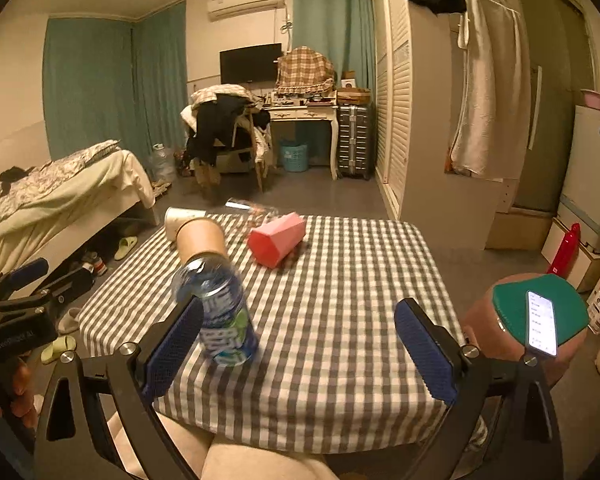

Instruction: Flip cup upside down

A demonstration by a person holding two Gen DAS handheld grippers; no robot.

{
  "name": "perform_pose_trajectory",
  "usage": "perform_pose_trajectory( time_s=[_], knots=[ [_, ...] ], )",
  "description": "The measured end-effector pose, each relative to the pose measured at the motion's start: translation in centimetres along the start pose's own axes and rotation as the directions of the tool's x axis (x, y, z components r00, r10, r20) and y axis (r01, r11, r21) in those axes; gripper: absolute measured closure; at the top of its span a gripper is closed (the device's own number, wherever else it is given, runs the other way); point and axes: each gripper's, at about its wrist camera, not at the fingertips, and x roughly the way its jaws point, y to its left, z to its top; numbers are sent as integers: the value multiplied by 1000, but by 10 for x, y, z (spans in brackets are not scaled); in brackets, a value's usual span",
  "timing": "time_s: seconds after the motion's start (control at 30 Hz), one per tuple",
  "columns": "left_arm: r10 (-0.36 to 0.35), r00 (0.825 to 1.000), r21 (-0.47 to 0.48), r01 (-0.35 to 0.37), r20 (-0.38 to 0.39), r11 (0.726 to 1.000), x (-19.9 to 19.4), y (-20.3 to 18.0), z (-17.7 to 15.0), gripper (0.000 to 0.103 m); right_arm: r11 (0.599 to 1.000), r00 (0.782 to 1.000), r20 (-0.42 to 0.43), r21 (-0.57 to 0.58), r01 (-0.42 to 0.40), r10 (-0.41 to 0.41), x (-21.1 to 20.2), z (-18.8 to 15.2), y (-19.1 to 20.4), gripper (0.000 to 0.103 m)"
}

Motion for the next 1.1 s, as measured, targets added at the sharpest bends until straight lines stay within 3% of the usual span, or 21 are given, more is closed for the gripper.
perform_pose_trajectory(
  time_s=[0.27, 1.1],
  knots=[
    [32, 999, 8, -32, -26, 999, -3, 0, -22, 0, 1000, 1000, 1, -9, -14, 14, 3, -19, 9, 0],
    [63, 998, 9, -64, 24, 998, -15, -1, -20, 0, 999, 999, 14, -9, 31, -31, -1, -20, 6, 0]
  ],
)
